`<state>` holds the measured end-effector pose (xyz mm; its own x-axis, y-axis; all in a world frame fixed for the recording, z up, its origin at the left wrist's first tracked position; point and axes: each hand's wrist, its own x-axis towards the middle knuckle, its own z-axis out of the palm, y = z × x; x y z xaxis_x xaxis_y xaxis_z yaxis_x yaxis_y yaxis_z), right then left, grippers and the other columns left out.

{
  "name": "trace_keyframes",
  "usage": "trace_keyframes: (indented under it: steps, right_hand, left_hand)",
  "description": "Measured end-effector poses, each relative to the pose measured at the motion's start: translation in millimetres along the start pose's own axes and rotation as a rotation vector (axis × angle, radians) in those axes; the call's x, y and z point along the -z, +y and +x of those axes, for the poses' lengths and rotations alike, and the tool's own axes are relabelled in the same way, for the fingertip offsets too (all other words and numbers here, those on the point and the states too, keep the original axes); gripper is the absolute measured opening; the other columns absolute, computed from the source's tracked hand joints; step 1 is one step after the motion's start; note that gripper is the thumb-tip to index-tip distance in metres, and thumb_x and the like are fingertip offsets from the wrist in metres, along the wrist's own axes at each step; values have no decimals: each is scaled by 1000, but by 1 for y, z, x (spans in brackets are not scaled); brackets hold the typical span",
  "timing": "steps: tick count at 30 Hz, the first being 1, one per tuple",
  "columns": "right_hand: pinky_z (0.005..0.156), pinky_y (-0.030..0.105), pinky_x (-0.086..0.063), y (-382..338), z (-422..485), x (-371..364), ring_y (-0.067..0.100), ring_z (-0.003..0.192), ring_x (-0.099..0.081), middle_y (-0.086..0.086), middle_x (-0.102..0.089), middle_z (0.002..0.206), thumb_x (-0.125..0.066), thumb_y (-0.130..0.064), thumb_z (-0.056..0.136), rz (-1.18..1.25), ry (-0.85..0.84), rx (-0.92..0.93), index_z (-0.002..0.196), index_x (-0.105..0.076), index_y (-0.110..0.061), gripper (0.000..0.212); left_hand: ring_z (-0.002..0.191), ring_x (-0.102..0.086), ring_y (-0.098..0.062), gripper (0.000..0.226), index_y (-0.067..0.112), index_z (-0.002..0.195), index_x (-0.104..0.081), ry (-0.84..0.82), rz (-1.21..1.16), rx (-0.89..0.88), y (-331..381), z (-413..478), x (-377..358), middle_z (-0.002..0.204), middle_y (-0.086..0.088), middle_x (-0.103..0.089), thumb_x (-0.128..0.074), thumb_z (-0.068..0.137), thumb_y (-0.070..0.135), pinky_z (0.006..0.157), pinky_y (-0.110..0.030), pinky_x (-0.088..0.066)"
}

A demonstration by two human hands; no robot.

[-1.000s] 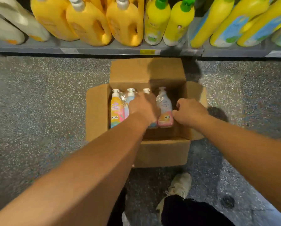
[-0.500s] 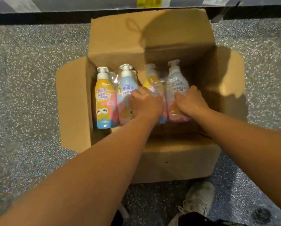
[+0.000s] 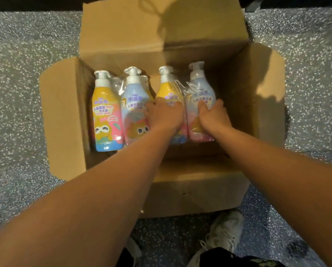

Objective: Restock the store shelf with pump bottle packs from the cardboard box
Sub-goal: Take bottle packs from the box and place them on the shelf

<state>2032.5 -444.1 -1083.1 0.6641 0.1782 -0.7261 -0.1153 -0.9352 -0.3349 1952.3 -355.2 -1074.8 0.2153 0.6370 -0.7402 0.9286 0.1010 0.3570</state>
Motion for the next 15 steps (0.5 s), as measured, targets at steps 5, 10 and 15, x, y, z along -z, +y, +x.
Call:
trace_keyframes:
  steps: [5,10,15]
  right_hand:
    - [93,49,-52,0,4,3,32,109,-61,11,-56,127,-53,-61,83,170,-20,-63,137,-40,-13,74]
    - [73,40,-59,8,1,5,27,89,-71,10,-69,109,-78,-41,74,603,-152,-199,124,-54,-12,63]
    - [68,39,-59,9,-2,8,26,85,-71,10,-69,105,-81,-23,73,645,-252,-166,117,-55,-15,52]
  left_hand:
    - [135,-32,-35,66,6,143,-36,35,-44,-30,2,-4,-7,145,-16,-38,-48,93,47,110,-41,-25]
    - [135,-34,-32,67,10,144,-37,22,-111,-71,-6,2,-9,145,-11,-44,-46,93,54,109,-42,-27]
    - [137,-34,-32,70,10,145,-35,3,-170,-37,-7,4,-10,146,-11,-42,-43,94,57,112,-44,-28]
